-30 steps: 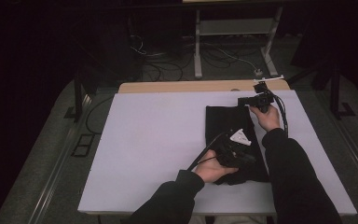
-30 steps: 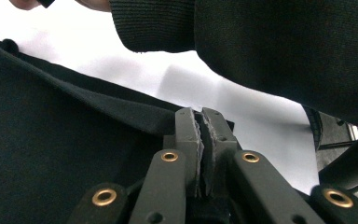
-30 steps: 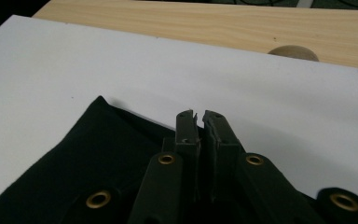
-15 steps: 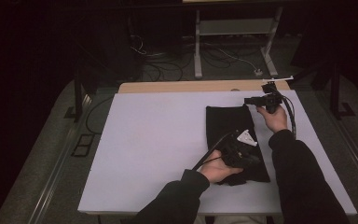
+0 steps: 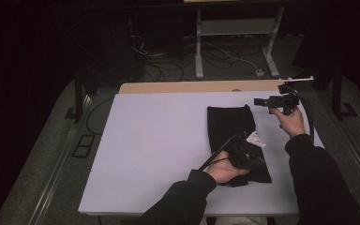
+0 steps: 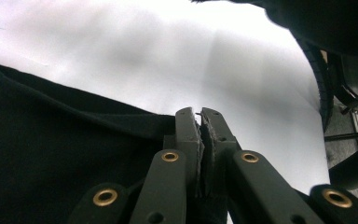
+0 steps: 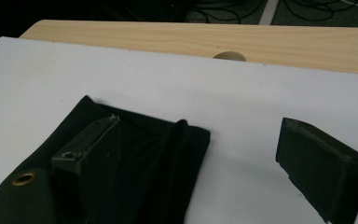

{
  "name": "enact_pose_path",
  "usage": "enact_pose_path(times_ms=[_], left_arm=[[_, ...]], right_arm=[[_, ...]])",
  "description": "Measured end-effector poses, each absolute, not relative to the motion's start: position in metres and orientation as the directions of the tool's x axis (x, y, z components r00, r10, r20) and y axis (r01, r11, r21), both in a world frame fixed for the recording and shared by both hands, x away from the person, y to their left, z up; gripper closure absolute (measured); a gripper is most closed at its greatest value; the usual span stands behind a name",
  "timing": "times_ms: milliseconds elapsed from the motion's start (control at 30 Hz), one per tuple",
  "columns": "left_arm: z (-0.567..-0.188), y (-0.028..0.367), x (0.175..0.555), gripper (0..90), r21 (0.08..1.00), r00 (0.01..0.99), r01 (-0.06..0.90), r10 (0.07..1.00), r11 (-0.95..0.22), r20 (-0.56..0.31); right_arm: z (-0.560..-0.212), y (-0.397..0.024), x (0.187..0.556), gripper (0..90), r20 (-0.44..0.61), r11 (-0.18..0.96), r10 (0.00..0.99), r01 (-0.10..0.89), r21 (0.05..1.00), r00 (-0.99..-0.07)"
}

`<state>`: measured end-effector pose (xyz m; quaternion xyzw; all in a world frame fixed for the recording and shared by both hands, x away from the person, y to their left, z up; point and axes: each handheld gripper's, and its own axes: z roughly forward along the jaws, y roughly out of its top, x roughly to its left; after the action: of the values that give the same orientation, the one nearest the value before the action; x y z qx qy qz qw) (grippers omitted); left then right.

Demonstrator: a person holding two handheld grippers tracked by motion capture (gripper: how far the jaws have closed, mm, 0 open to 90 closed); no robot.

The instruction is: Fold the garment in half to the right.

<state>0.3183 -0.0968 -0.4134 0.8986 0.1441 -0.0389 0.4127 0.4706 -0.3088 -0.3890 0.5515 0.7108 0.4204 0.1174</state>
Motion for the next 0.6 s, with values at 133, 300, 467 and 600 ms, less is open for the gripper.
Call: enact_pose_path(times_ms=[133, 300, 467, 600], left_arm=[[-0.413, -0.105, 0.316, 85.4, 0.713, 0.962, 0.269, 0.209, -0.648, -0.174], [-0.415, -0.113, 0.315, 85.3, 0.7, 0.963, 0.269, 0.207, -0.662, -0.174], [-0.422, -0.119, 0.317, 85.2, 0.672, 0.964, 0.267, 0.207, -0.691, -0.169], [-0.424, -0.122, 0.318, 84.7, 0.644, 0.963, 0.271, 0.204, -0.716, -0.178]], right_arm=[[-0.388, -0.311, 0.461, 0.0, 0.289, 0.048, 0.881, 0.679, 0.733, -0.374], [-0.389, -0.314, 0.448, 0.0, 0.263, 0.064, 0.889, 0.67, 0.74, -0.376], [-0.391, -0.321, 0.438, 0.0, 0.269, 0.056, 0.886, 0.663, 0.746, -0.378], [-0.391, -0.326, 0.431, 0.0, 0.277, 0.043, 0.884, 0.654, 0.755, -0.377]])
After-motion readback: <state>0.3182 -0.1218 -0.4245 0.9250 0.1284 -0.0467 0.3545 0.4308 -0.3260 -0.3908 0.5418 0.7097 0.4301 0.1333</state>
